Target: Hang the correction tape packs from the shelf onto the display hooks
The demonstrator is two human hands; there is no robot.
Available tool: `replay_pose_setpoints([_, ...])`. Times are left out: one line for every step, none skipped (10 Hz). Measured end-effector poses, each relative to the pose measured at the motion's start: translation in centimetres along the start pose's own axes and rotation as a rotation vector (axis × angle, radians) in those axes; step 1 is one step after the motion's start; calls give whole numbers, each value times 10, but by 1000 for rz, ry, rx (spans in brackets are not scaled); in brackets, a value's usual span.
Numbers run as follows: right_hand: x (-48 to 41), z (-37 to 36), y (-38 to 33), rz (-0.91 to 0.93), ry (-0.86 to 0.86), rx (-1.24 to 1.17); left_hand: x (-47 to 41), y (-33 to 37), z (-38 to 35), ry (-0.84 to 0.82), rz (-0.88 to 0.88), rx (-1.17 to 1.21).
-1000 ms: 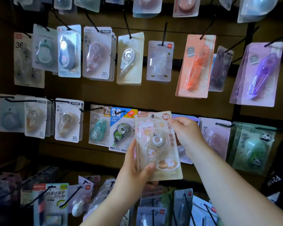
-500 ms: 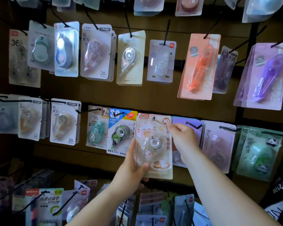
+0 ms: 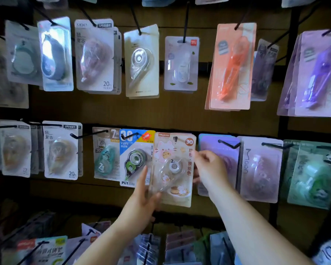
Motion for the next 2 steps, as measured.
replay_pose_setpoints([28,22,9,-37,58,-162,16,-21,17,67,16,3])
replay_pose_setpoints([86,42,20,-73,81,-232,51,-52,33,126,62,50])
Point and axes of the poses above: each hand's wrist, its own x-axis away from the middle knuckle, its own z-axis out of the back of the hand, y = z × x, the point moved 10 cm from there along -x, towards the middle knuckle, and after that the axes turned 14 degrees about z, right-handed, at the moved point
